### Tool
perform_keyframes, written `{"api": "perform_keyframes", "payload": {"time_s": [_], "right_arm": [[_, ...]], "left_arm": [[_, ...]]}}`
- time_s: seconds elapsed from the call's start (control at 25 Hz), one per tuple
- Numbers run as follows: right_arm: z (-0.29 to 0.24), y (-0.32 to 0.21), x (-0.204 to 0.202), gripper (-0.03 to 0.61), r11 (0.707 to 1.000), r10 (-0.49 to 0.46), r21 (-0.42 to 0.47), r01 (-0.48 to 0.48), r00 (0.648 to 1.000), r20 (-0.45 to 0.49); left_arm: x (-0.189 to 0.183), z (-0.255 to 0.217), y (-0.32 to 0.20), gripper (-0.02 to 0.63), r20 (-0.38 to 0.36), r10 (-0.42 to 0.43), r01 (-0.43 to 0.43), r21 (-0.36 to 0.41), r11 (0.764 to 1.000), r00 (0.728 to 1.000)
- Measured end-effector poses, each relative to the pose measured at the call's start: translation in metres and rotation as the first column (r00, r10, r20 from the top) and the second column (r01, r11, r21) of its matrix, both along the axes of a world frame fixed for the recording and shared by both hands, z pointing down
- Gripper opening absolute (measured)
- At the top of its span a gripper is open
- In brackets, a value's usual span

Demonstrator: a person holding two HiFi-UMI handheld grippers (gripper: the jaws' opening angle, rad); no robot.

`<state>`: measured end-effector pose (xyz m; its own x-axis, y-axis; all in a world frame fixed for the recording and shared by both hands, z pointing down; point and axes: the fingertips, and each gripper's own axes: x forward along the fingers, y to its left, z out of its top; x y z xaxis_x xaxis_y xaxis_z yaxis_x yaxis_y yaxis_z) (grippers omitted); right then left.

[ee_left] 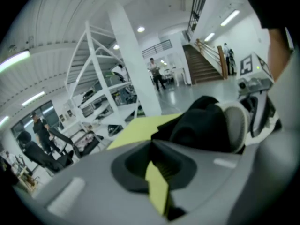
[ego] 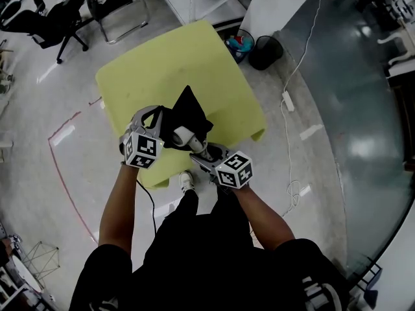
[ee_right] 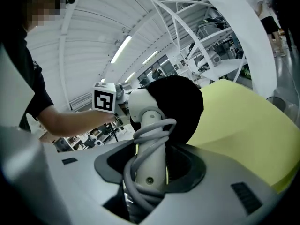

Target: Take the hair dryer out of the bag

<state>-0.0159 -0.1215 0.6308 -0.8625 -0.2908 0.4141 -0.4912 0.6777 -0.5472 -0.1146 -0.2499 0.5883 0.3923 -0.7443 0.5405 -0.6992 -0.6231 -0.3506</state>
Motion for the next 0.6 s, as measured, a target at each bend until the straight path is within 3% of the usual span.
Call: {"api": "perform_keyframes", "payload": {"time_s": [0.28, 0.6], "right_arm": [[-0.027, 0.017, -0.003, 0.192, 0.998, -0.046, 0.042, 0.042, 0.994, 0.099], [-0.064, 0.013, 0.003, 0.192, 0.995, 0.022, 0.095, -0.040, 0.984, 0.179]], "left_arm": [[-0.021, -0.036, -0.034, 0.014, -0.024, -0.077, 0.078, 0.075, 0.994, 0.997], [-0.002, -0.107, -0.033, 0.015, -0.001, -0.014, 0.014, 0.236, 0.972, 1.000]]}}
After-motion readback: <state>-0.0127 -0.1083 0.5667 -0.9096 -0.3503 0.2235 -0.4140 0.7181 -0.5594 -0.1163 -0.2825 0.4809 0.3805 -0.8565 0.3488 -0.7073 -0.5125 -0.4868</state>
